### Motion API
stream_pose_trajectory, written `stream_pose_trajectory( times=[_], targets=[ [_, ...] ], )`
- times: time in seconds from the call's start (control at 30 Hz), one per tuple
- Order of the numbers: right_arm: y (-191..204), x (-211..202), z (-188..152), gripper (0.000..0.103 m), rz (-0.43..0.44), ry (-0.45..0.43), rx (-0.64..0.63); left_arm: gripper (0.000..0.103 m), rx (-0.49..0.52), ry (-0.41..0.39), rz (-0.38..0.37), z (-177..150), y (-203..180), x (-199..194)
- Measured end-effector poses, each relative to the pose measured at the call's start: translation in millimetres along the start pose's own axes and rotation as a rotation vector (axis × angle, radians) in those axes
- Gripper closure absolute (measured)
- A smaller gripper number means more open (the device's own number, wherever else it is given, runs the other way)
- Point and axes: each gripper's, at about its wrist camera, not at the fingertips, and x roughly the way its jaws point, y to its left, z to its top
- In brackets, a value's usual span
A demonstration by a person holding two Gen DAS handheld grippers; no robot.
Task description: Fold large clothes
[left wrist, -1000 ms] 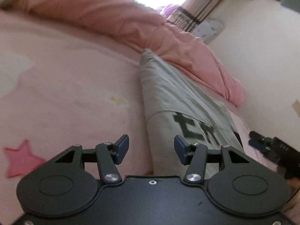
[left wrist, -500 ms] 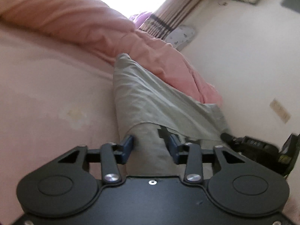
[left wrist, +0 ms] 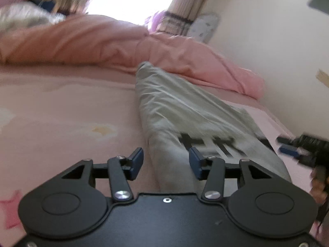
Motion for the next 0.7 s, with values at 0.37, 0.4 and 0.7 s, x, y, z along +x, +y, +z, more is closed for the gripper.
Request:
stream_pose_trajectory(
  times=[0.37,0.4,0.7],
  targets=[
    [-36.2,-86.3,-82.2,0.034,0.040,0.138,0.149,0.055,0.175,0.024,0.006,-107.3,-43.8,-100.6],
    [-34.0,-83.0,-83.3,0.034,0.038,0.137,0.146,0.055,0.176,0.031,0.010,-110.2,-45.0,-96.0],
    [-5.0,-70.3,-75.6,0.099,-0.009,0.086,0.086,0.088,0.108,0.047,0.065,-106.4,-50.8,-75.7]
  ],
)
